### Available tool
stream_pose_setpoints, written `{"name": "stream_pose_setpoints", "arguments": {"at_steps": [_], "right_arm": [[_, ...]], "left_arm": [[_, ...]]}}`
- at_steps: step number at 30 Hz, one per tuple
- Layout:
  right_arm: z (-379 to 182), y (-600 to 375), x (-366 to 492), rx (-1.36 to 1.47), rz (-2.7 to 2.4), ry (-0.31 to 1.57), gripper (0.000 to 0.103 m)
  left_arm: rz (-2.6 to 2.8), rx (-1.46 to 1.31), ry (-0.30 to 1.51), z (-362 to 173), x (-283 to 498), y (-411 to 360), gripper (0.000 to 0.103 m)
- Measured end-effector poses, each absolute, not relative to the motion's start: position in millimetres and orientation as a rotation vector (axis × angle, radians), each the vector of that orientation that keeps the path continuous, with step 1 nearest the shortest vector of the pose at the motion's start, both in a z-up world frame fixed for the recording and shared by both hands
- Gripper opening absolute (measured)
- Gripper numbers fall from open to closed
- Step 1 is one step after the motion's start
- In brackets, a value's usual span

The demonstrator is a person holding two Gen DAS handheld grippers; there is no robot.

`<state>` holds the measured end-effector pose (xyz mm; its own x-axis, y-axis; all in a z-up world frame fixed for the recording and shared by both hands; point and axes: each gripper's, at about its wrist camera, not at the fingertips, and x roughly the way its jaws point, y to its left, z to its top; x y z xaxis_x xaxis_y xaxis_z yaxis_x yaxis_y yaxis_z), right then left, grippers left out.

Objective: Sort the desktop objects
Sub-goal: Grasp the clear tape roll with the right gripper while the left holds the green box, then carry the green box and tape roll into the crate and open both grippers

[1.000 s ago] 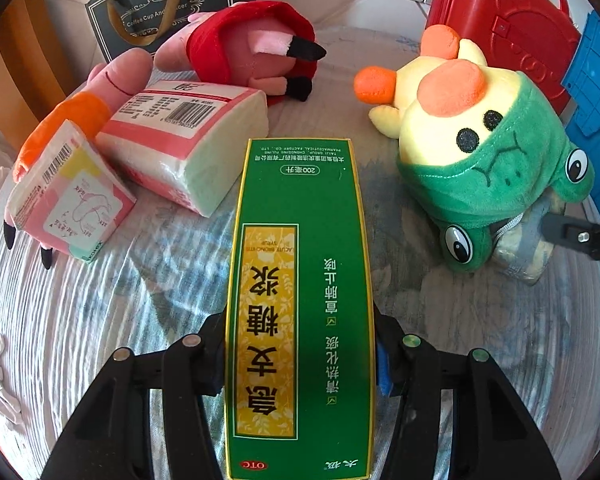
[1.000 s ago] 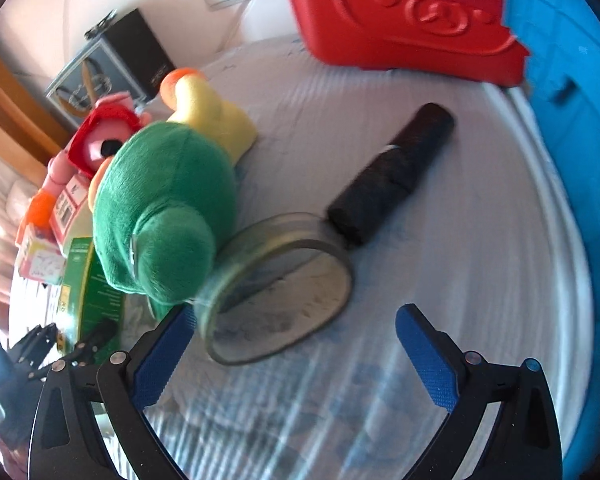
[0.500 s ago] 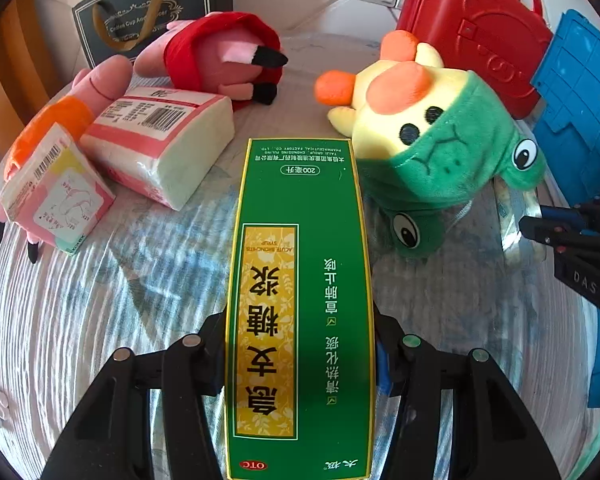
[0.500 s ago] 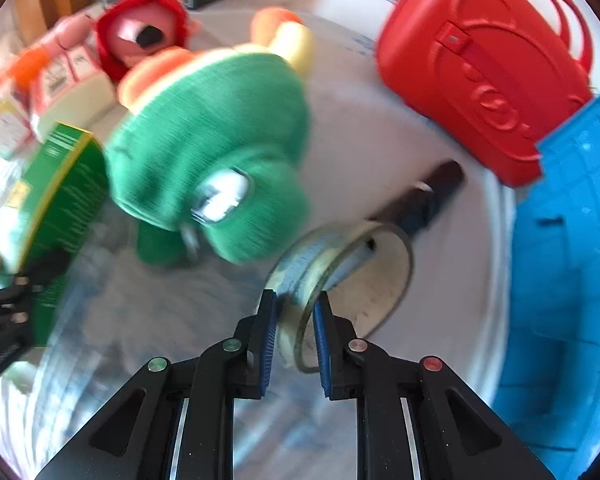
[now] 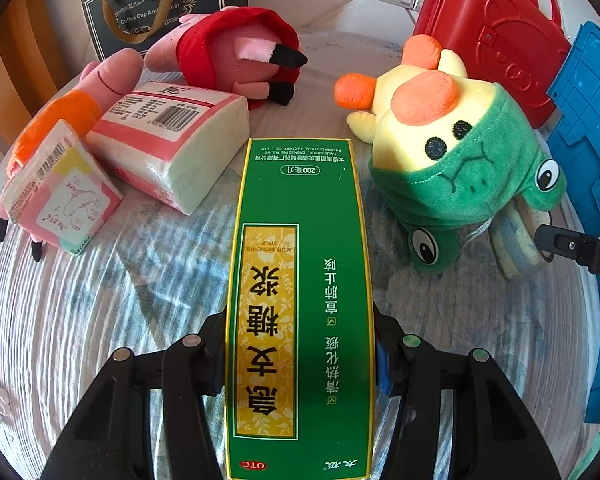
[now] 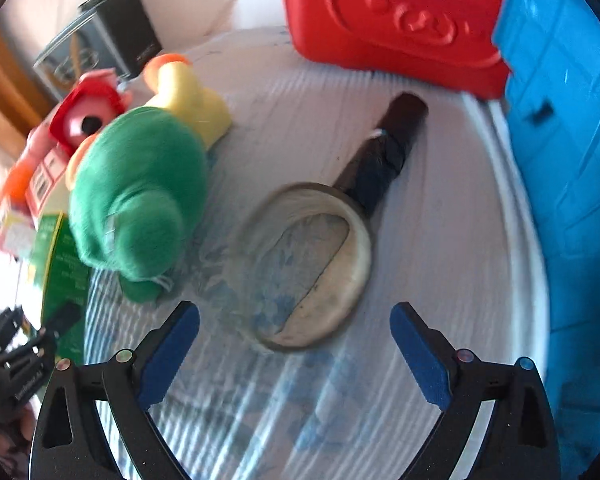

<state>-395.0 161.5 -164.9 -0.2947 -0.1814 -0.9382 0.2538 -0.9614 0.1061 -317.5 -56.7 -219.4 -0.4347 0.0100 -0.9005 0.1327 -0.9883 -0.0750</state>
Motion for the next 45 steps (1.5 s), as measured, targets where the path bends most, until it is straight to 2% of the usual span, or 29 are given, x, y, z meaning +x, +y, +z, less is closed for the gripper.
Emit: {"name": "stream_pose_setpoints", "arguments": {"at_steps": [4, 9, 12, 13, 19, 25, 30, 39, 45], "right_arm": [[-183, 168, -409, 1.704, -2.279, -0.049, 0.097], [-194, 154, -404, 1.691, -2.301, -0.006, 0.096], [-202, 147, -404, 1.702, -2.312, 0.0, 0.076], [-202, 143, -404, 1.682, -2.326, 0.02, 0.073], [-197, 126, -401, 1.639, -2.349, 0.141, 0.065], [-172, 127, -370, 1.576, -2.362, 0.142, 0.063], [-124, 133, -334, 1.446, -2.416, 0.123, 0.063], [36, 189, -236, 0.957, -2.676, 0.115, 0.063], [113, 247, -189, 0.717, -2.873, 0.13, 0.063]], "left_arm": [[-2.578, 1.643, 0.2, -225, -324, -54, 0.053], [-2.58, 1.635, 0.171, -228, -334, -48, 0.053], [-2.581, 1.636, 0.167, -228, -339, -46, 0.053], [-2.579, 1.635, 0.163, -228, -341, -45, 0.053], [-2.585, 1.642, 0.143, -223, -338, -41, 0.052], [-2.632, 1.589, 0.109, -198, -313, -31, 0.052], [-2.733, 1.46, 0.042, -153, -278, -14, 0.052], [-3.04, 1.015, -0.056, -21, -219, 51, 0.052], [-3.223, 0.787, -0.102, 51, -203, 115, 0.052]]}}
